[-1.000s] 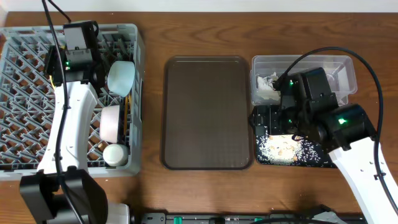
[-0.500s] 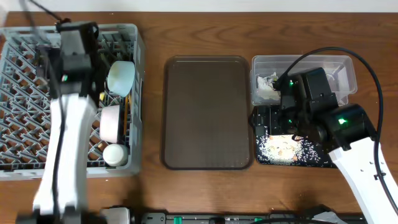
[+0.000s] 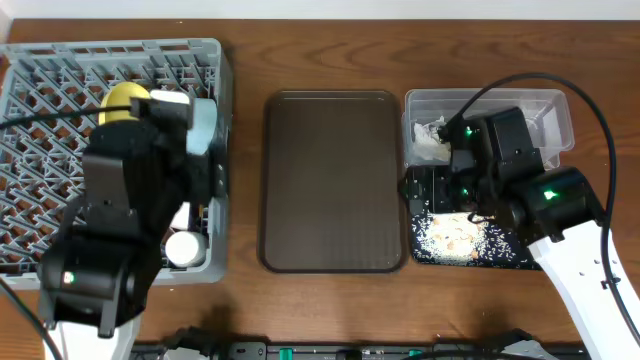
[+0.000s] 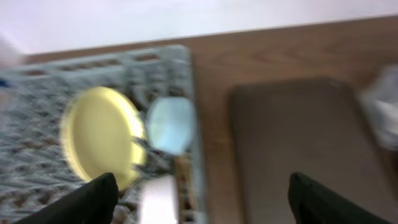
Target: Sort waste into correct bins and load items into the dishwasher
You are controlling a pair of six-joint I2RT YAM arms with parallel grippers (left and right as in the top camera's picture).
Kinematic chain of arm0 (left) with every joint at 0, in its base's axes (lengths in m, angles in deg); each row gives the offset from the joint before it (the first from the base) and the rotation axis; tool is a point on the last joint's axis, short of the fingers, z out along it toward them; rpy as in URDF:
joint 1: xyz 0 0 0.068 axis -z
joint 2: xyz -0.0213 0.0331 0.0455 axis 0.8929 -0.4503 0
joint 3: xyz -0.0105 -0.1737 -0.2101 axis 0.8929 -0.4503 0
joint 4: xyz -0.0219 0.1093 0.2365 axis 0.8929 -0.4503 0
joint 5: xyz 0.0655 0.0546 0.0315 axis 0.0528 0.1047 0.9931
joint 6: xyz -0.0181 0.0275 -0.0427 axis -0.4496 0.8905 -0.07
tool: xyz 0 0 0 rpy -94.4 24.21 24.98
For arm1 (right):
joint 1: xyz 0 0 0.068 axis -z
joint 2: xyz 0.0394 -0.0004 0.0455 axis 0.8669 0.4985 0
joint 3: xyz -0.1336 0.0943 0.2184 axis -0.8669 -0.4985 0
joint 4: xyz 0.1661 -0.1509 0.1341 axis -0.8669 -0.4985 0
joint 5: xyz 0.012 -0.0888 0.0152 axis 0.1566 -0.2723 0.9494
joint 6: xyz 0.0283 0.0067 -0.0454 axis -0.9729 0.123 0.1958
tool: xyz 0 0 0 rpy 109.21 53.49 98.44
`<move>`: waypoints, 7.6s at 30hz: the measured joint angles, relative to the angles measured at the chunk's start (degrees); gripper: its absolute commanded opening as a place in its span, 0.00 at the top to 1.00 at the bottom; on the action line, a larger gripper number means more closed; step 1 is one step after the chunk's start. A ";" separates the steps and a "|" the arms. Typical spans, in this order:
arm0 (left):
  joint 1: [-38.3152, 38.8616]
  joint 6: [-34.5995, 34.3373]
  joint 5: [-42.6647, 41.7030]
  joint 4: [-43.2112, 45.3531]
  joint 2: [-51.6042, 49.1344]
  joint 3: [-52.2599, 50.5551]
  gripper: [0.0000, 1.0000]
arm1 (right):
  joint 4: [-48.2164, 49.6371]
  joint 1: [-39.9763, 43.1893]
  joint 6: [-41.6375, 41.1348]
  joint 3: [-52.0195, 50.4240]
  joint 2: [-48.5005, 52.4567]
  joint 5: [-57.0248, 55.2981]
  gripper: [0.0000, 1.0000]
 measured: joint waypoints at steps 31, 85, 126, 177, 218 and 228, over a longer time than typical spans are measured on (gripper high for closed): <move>1.18 -1.57 -5.46 27.30 18.21 -21.16 0.05 | 1.68 -0.02 0.00 0.00 0.00 0.02 0.01; -1.20 -2.25 -4.46 51.82 56.76 -77.81 0.05 | 1.66 -0.13 0.02 -0.02 0.00 0.02 0.01; -1.20 -2.25 -4.44 51.63 56.72 -77.66 0.05 | 19.76 15.89 29.09 -18.05 -36.30 -5.70 0.01; -1.20 -2.25 -4.42 51.49 56.72 -77.57 0.04 | 58.95 18.38 29.75 -71.80 -70.84 -4.31 0.01; -1.20 -2.25 -4.42 51.49 56.72 -77.57 0.04 | 58.95 18.38 29.75 -71.80 -70.84 -4.31 0.01; -1.20 -2.25 -4.42 51.49 56.72 -77.57 0.04 | 58.95 18.38 29.75 -71.80 -70.84 -4.31 0.01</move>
